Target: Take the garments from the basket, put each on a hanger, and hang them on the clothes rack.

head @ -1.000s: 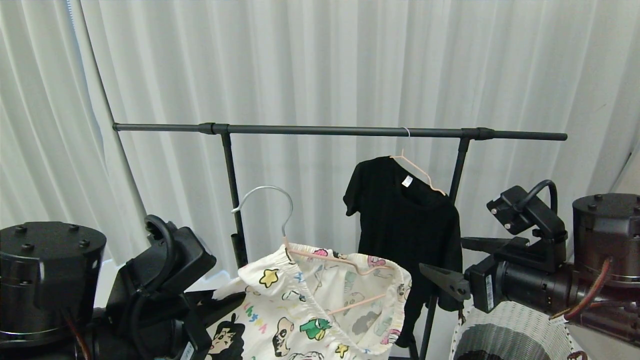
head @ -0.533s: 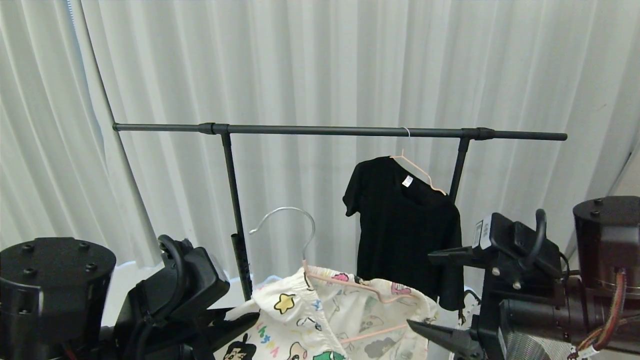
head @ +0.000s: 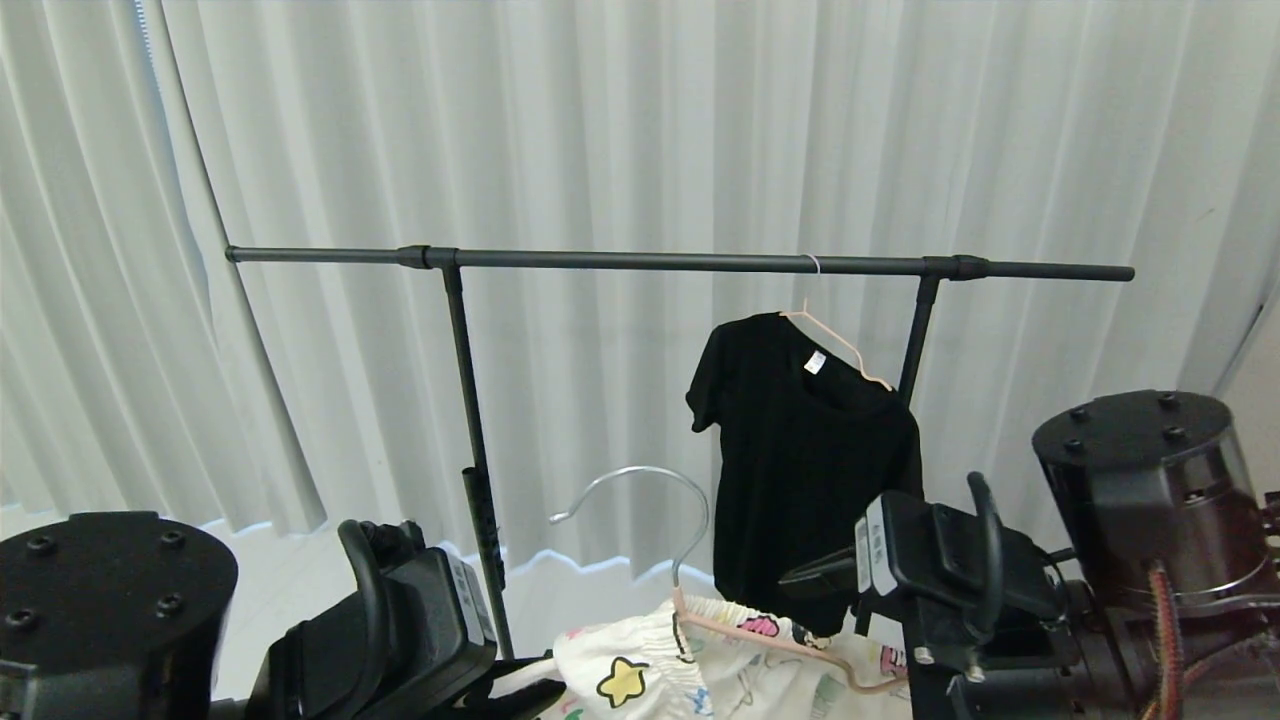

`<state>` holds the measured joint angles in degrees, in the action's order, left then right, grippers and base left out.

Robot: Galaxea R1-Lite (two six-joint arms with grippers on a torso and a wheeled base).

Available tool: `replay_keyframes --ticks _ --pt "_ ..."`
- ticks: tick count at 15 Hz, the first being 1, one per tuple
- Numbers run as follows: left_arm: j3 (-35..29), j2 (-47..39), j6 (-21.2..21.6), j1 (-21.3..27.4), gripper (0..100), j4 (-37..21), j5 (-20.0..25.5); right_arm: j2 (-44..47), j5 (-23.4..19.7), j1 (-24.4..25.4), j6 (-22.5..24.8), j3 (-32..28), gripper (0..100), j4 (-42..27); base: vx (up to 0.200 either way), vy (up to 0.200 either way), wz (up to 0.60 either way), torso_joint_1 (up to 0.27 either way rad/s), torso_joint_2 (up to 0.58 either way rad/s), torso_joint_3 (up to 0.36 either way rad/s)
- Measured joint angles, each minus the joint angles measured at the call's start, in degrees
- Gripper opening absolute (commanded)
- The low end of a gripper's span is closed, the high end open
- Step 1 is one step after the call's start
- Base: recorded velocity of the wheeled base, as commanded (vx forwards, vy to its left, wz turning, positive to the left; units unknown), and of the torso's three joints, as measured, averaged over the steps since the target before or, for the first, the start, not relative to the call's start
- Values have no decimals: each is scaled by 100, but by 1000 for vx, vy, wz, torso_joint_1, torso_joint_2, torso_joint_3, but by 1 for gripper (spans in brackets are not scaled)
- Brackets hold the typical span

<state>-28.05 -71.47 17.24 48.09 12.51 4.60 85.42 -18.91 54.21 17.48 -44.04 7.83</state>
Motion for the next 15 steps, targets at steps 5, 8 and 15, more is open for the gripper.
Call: replay_keyframes --ticks 5,8,15 --pt "0 1 2 20 0 128 -4 265 95 35 6 -297 0 -461 0 0 0 0 0 0" --pt "0 1 0 20 0 167 -4 333 229 39 9 -328 0 -450 0 0 0 0 0 0" --pt "16 -7 9 24 100 188 -123 389 343 39 277 -361 0 -197 0 0 0 0 0 0"
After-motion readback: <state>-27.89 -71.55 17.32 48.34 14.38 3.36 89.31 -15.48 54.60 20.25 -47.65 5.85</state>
